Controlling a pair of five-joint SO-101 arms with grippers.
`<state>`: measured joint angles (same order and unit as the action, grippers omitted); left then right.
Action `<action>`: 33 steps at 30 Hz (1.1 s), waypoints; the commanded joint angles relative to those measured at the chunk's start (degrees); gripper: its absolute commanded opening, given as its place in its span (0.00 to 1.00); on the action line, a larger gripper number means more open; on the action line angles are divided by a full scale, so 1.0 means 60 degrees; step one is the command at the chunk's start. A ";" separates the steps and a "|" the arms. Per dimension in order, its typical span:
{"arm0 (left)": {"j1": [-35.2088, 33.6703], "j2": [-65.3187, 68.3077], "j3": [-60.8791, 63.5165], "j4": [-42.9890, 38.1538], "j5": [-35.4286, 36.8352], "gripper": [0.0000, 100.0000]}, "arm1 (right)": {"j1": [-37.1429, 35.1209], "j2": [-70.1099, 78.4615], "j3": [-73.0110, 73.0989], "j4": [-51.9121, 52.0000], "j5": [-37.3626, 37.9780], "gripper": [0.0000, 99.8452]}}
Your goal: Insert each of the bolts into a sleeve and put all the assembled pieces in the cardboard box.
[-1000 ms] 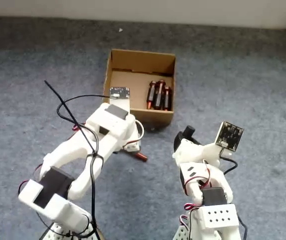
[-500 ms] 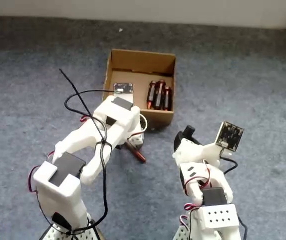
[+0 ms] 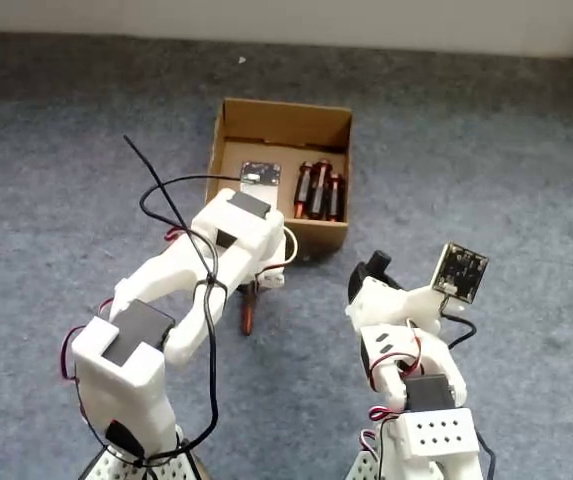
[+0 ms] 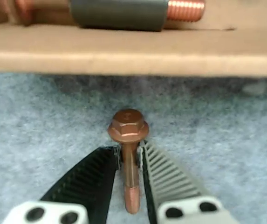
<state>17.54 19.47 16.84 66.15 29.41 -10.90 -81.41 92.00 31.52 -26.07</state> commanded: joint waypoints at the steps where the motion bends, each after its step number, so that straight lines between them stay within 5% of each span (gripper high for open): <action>1: -0.0242 -0.0125 -0.0022 0.0733 -0.0117 0.00 | 0.0066 -0.0139 -0.0081 -0.0242 -0.0029 0.01; 6: -0.0623 -0.1912 0.0549 0.0850 -0.0850 0.00 | -0.0198 -0.0139 -0.0081 -0.0227 0.0381 0.01; 21: -0.1267 -1.0059 0.6454 -0.3179 -0.1304 0.00 | -0.1253 -0.0139 -0.0066 -0.0198 0.0908 0.01; 33: -0.1722 -1.3766 0.7963 -0.3341 -0.1875 0.01 | -0.2601 -0.0154 -0.0681 0.1194 0.1084 0.01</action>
<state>8.57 -55.43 63.69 47.16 21.76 -25.23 -81.41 91.65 38.37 -21.32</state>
